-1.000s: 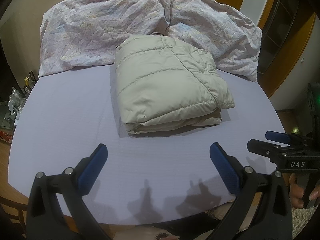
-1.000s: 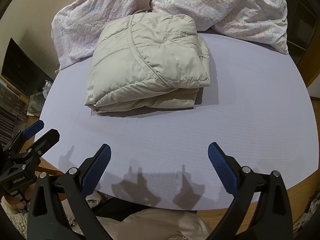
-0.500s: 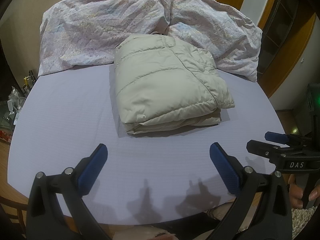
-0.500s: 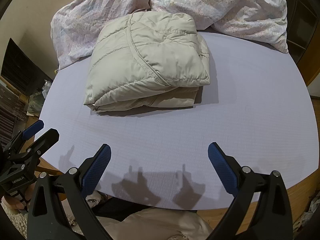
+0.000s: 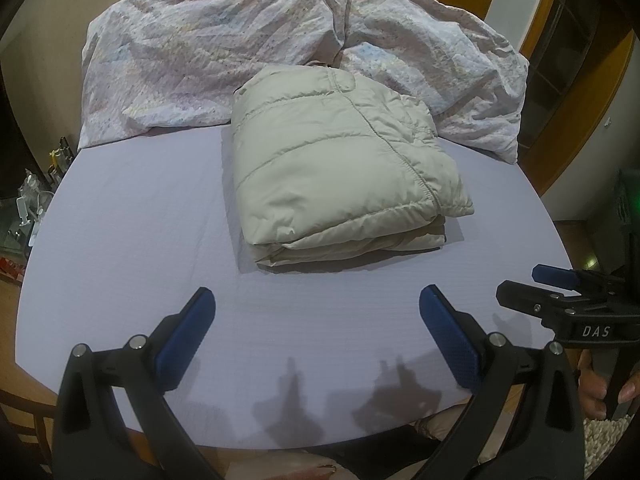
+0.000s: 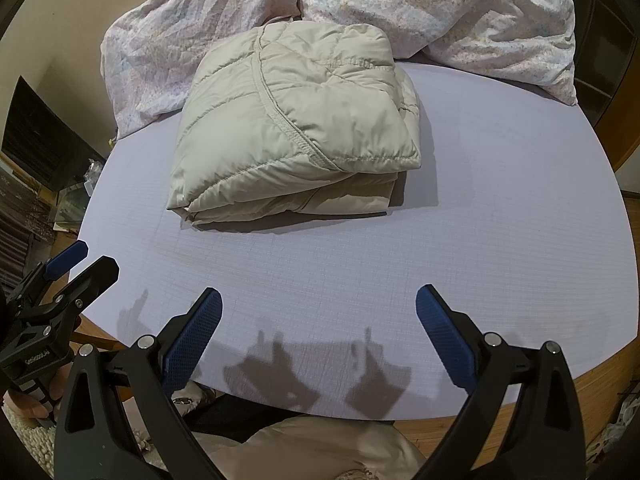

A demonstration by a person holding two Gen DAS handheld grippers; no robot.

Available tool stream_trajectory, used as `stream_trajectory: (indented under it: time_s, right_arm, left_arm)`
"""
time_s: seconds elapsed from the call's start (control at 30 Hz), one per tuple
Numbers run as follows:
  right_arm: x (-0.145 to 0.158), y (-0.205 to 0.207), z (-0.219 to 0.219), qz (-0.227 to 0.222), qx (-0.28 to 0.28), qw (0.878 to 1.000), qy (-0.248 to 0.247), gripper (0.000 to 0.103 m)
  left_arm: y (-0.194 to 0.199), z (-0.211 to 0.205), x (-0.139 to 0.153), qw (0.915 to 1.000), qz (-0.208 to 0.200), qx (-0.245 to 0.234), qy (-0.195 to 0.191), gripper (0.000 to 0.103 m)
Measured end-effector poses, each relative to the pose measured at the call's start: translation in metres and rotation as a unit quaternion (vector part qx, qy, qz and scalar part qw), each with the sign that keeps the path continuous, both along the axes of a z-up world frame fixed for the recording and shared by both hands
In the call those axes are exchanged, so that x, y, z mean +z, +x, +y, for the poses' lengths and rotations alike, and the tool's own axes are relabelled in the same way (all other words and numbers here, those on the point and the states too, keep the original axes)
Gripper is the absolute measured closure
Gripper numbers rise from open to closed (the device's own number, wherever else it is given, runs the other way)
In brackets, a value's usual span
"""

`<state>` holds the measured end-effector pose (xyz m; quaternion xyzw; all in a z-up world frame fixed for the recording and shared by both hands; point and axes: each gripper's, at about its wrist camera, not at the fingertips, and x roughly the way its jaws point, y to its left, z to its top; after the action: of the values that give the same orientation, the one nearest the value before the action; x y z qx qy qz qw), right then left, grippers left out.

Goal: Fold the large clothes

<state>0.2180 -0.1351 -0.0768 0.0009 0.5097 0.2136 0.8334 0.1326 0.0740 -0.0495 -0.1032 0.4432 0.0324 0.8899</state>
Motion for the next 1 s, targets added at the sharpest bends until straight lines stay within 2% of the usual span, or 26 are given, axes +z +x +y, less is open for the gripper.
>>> stream_trajectory:
  time_s: [1.0]
  right_arm:
    - [-0.0029,0.0019,0.0010,0.004,0.002,1.000,0.000,0.004]
  left_arm:
    - [0.0022,0.0028,-0.0040,1.0000,0.004,0.000,-0.003,0.002]
